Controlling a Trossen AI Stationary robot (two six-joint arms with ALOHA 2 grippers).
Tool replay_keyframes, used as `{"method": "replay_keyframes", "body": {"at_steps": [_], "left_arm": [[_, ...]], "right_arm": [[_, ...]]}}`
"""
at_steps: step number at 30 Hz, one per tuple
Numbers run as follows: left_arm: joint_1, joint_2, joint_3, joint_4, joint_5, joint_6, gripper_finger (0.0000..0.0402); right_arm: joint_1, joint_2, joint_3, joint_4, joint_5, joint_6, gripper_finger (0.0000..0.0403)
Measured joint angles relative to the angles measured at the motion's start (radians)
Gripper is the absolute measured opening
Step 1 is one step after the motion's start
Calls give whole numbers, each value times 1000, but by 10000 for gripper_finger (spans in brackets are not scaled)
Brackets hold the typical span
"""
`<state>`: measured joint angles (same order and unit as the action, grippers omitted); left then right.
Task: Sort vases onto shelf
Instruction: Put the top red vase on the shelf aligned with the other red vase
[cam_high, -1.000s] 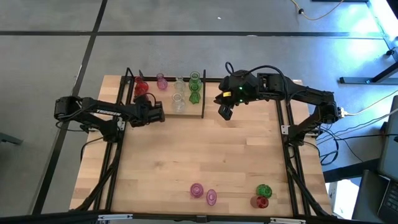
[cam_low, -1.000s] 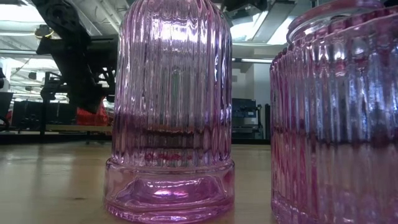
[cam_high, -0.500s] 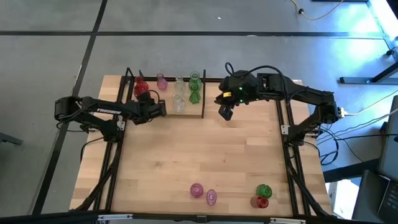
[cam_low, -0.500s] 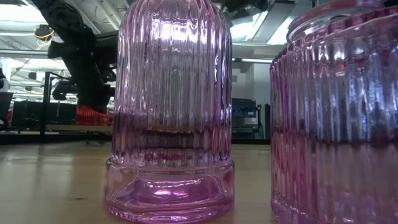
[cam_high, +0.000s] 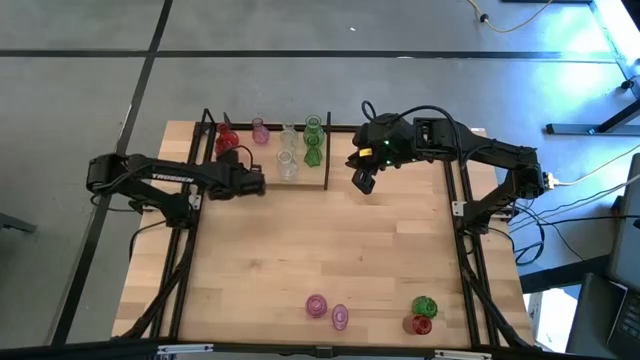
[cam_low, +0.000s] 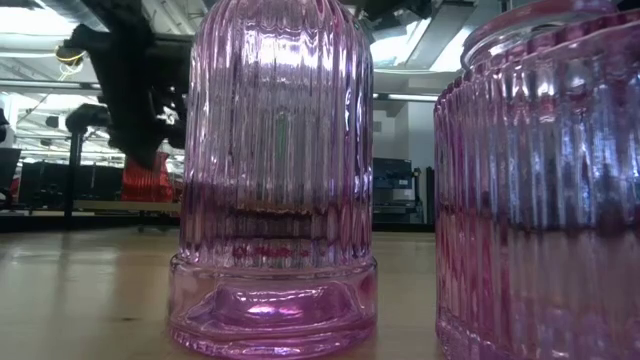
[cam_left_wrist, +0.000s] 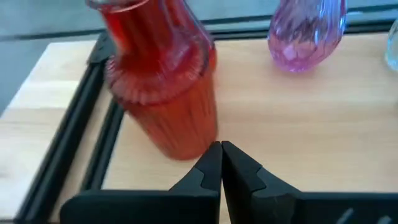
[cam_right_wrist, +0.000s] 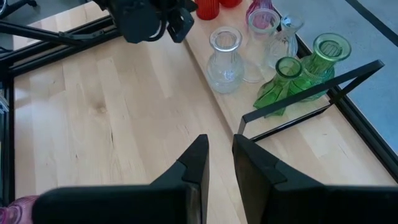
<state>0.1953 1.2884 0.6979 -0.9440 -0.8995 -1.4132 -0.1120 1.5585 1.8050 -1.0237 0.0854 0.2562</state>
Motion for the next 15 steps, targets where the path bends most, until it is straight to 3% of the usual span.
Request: {"method": "replay_keyframes", "body": {"at_steps": [4, 15], "left_arm": [[9, 0, -12, -122, 82, -97, 0], [18, 0, -36, -99, 27, -82, 0]], "right_arm": [[0, 5, 0, 3, 0, 0, 60], [0, 15, 0, 2, -12, 0, 60]]}}
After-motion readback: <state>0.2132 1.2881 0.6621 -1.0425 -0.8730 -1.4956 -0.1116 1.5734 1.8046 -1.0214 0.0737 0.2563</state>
